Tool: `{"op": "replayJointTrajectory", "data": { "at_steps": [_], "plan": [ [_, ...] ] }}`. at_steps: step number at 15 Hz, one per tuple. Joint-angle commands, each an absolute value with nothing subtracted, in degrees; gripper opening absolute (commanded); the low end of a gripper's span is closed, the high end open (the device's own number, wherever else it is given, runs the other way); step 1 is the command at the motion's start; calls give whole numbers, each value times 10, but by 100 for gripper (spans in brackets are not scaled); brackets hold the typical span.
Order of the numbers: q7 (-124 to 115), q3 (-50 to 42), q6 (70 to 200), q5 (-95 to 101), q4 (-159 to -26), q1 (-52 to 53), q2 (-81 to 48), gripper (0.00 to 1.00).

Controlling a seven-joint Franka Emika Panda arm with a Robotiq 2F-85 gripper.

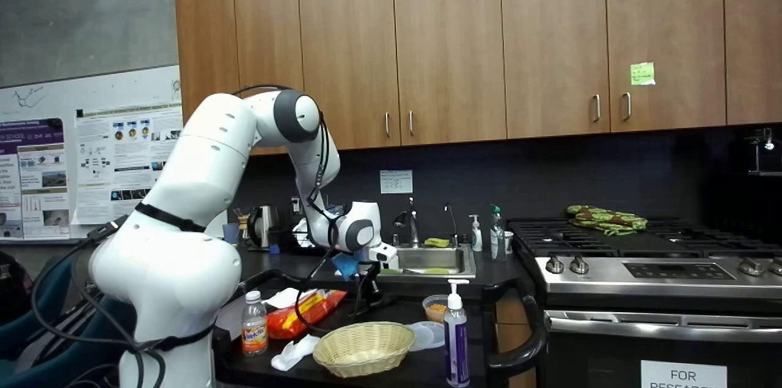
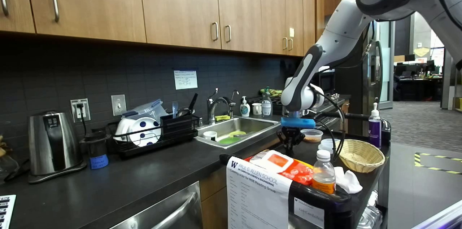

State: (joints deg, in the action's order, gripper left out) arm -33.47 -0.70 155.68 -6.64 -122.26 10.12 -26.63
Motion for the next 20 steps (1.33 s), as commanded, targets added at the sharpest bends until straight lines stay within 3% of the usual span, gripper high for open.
{"op": "replayJointTrajectory", "data": {
  "at_steps": [1,2,4,5,6,7,9,11,12,14,20],
  "plan": [
    [-316,-7,1560,-75,-1235,101,-254,8],
    [-316,-8,1559,-75,-1235,102,-254,45],
    [-314,-9,1558,-74,-1234,102,-255,51],
    [-312,-7,1559,-75,-1234,101,-255,12],
    [-311,-9,1558,-72,-1234,103,-255,40],
    [-311,-10,1559,-71,-1233,104,-255,10],
    [-306,-8,1560,-74,-1233,103,-256,12],
    [-305,-10,1559,-72,-1232,104,-255,0],
    [-303,-9,1559,-73,-1232,103,-252,5],
    [-304,-10,1559,-71,-1233,103,-247,0],
    [-295,-10,1559,-73,-1234,102,-246,0]
  ]
}}
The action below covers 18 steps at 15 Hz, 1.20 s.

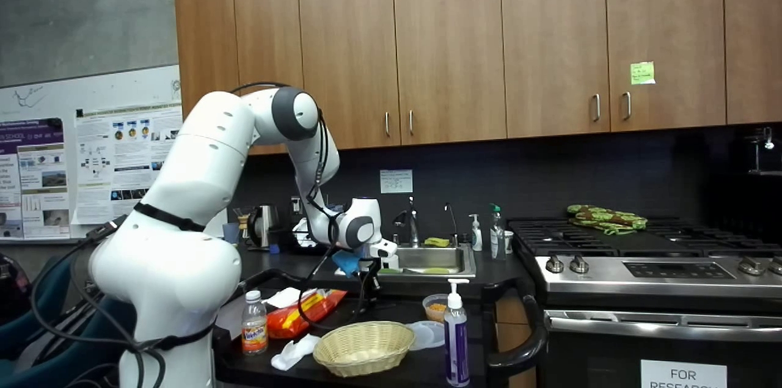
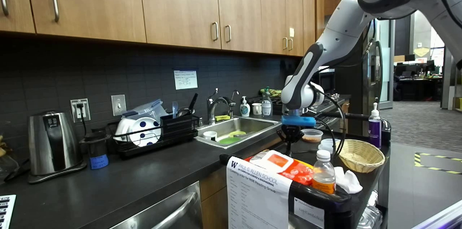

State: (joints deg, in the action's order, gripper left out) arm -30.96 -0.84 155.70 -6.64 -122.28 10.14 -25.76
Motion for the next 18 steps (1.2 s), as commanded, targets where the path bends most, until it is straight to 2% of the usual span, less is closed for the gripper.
{"op": "replayJointTrajectory", "data": {
  "at_steps": [1,9,18],
  "plan": [
    [-292,-8,1562,-76,-1234,100,-246,0],
    [-308,-38,1565,-37,-1242,123,-214,0],
    [-317,-41,1513,16,-1295,117,-104,0]
  ]
}}
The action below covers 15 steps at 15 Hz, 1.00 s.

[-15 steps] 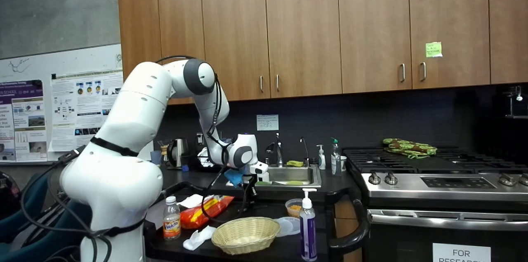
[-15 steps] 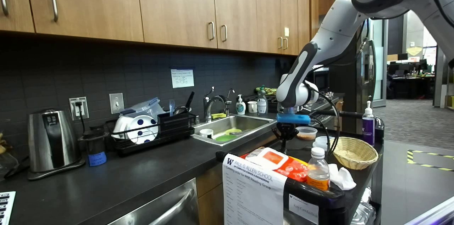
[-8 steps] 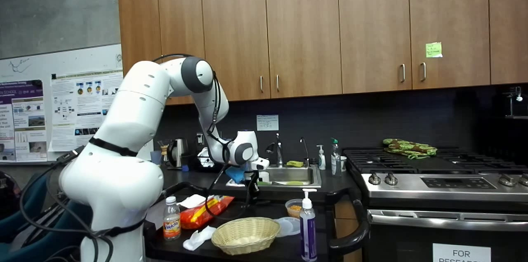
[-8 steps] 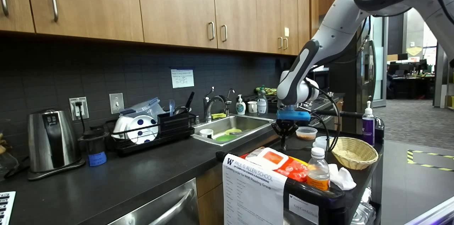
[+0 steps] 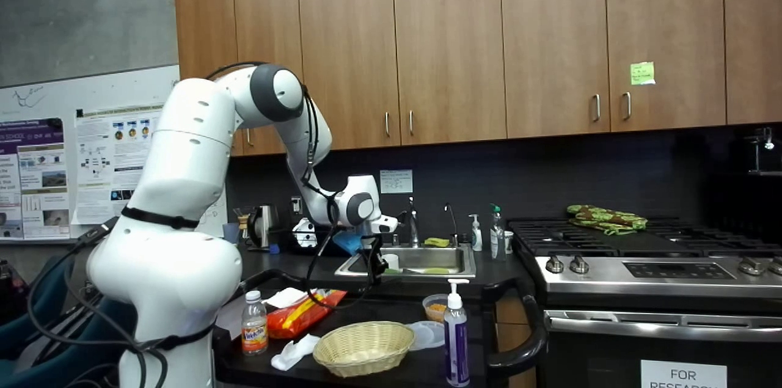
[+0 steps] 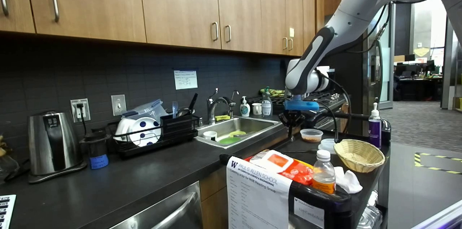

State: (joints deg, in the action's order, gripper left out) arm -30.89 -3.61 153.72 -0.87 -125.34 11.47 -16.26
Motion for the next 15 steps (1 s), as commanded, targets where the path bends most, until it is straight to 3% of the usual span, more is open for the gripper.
{"op": "replayJointTrajectory", "data": {
  "at_steps": [1,15],
  "plan": [
    [-314,-37,1511,20,-1308,112,-88,0],
    [-415,21,1395,145,-1472,25,123,0]
  ]
}}
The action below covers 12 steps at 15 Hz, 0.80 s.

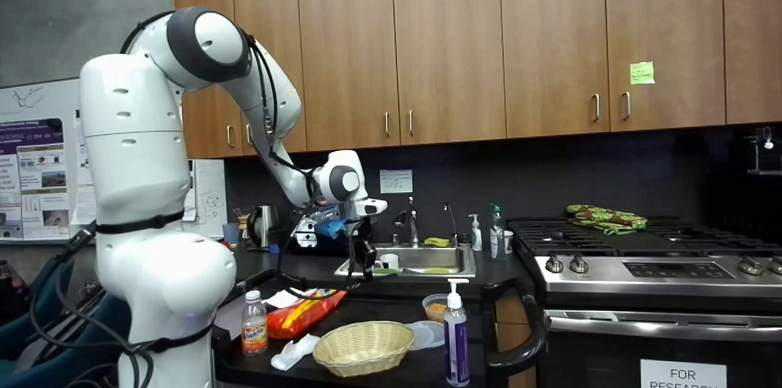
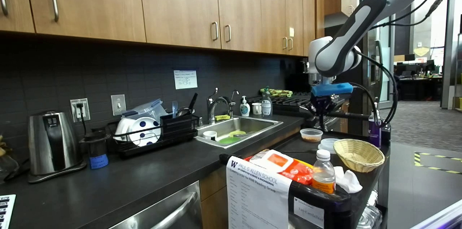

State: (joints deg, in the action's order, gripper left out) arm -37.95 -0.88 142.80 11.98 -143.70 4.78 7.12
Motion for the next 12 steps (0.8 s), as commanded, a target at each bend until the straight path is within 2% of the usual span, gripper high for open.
{"op": "replayJointTrajectory", "data": {
  "at_steps": [1,12],
  "plan": [
    [-431,30,1383,155,-1481,18,130,0],
    [-612,78,1314,236,-1529,-27,138,0]
  ]
}}
